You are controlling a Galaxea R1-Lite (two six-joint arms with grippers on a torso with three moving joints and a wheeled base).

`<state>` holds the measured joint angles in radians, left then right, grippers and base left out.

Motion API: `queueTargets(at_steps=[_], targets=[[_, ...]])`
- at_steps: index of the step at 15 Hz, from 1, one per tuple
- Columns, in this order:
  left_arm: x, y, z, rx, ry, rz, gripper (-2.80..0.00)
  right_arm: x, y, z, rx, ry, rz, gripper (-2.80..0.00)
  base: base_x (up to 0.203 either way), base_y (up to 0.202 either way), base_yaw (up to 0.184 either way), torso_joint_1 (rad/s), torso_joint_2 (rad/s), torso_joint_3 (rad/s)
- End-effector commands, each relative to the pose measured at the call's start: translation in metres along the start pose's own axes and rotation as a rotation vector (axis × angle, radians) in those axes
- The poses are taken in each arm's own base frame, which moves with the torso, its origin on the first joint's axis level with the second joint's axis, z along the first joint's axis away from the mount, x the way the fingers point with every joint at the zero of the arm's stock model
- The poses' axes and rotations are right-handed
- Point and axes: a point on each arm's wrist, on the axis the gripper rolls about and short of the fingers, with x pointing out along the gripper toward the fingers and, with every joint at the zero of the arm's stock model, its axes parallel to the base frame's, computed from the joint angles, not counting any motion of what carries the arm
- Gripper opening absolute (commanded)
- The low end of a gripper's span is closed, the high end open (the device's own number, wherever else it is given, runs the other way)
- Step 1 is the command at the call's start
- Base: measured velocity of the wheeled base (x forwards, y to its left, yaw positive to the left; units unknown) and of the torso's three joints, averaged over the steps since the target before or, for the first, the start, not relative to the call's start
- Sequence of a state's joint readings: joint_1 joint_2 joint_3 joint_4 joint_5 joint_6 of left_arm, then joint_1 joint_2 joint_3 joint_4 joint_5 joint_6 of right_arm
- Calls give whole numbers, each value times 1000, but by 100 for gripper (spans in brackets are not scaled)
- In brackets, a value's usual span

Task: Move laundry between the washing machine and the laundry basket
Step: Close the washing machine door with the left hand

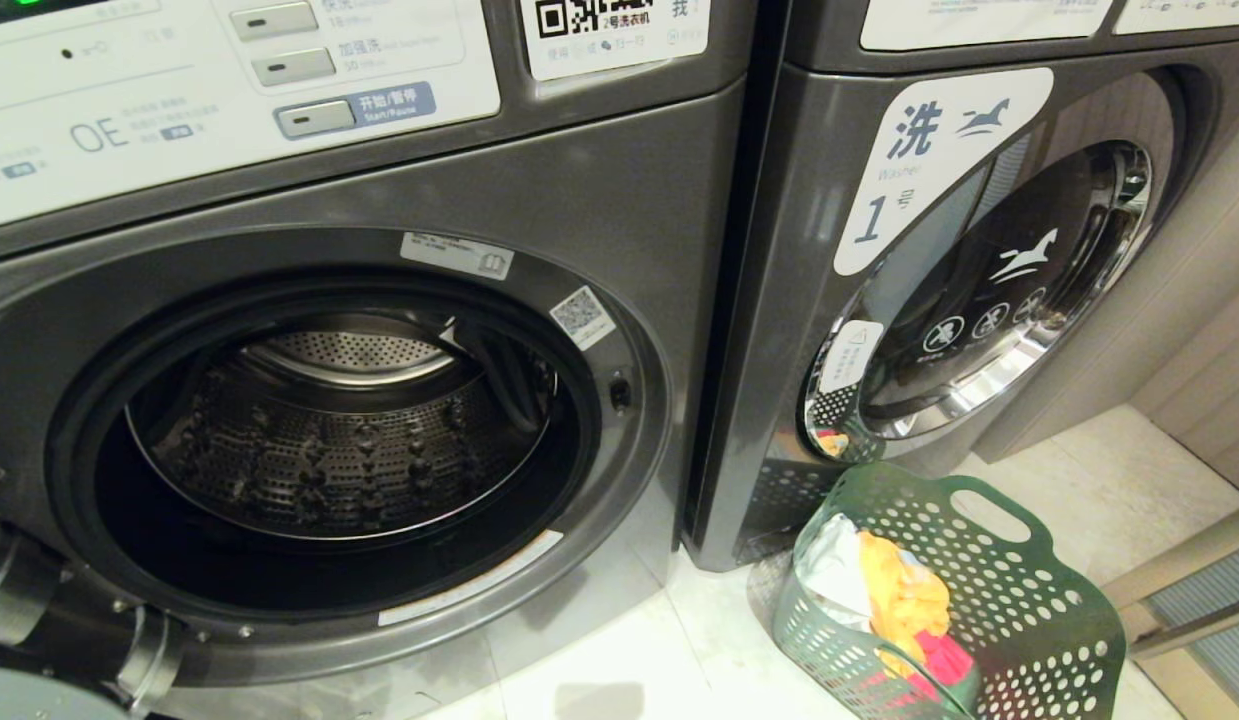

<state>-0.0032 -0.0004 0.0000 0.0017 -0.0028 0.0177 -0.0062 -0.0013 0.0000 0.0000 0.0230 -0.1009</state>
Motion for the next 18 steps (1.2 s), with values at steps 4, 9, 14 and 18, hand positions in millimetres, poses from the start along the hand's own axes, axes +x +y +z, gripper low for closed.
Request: queueTargets(at_steps=[4, 9, 14, 18], targets=[[0, 0, 0, 1, -3, 1, -280, 0, 0, 0, -10, 3, 0, -280, 0, 0, 0, 1, 1, 57], [0, 0, 0, -4, -6, 3, -280, 0, 0, 0, -6, 3, -1, -280, 0, 0, 0, 0, 4, 190], [0, 0, 0, -4, -4, 4, -280, 0, 0, 0, -8, 3, 0, -280, 0, 0, 0, 1, 4, 199], [0, 0, 0, -4, -4, 3, -280, 0, 0, 0, -5, 3, -1, -280, 0, 0, 0, 3, 0, 202]])
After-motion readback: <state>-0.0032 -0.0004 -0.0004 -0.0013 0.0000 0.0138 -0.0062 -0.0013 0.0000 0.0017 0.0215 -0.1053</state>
